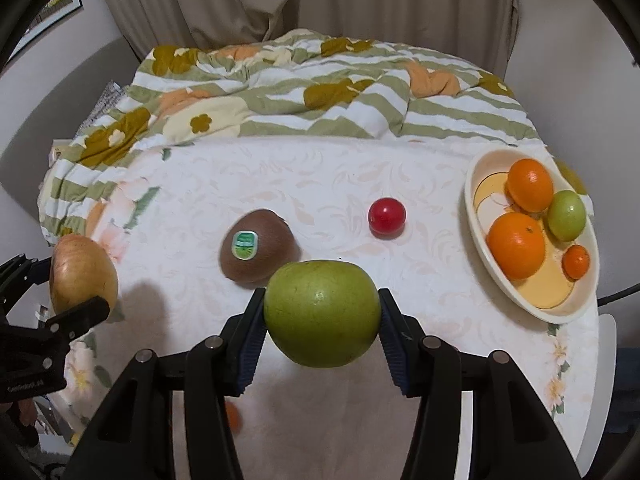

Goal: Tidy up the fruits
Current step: 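Carry the green apple into the bowl with the right tool while the left tool carries the large apple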

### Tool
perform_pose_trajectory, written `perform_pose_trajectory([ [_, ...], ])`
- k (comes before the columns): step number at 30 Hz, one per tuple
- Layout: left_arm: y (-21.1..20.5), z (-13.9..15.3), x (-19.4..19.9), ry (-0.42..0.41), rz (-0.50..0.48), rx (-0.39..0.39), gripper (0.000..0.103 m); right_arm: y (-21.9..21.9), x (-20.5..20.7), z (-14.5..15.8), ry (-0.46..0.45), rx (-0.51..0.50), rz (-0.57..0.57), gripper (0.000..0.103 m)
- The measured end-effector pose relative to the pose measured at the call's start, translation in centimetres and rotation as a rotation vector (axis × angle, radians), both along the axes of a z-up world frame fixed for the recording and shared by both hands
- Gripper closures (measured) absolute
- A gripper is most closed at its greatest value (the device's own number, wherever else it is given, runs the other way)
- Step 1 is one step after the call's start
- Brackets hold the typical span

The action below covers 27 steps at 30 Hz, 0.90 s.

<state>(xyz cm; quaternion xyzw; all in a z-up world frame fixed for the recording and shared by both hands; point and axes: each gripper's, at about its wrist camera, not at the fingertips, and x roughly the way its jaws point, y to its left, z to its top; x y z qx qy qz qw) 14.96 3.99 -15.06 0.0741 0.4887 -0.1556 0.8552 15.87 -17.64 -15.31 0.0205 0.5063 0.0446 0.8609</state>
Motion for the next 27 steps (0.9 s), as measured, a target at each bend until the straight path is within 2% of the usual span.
perform_pose_trajectory([
  [9, -1.6, 4.2, -0.4, -0.065, -0.069, -0.019, 0.020, -1.3, -2.6, 4.4, -0.058, 0.010, -0.049, 0.054],
  [15, -4.8, 7.3, -0.9, -0.123, -0.114, -0.021, 0.020, -4.0, -4.2, 6.5, -0.108, 0.042, -0.076, 0.054],
  [19, -8.1, 9.1, -1.0, -0.155, -0.114, -0.050, 0.020, -7.0, -5.1, 7.7, -0.140, 0.043, -0.071, 0.054],
  [27, -16.2, 10.2, -0.2, -0.166, -0.085, -0.118, 0.020, -14.2, -5.4, 9.4, -0.172, 0.023, -0.020, 0.054],
])
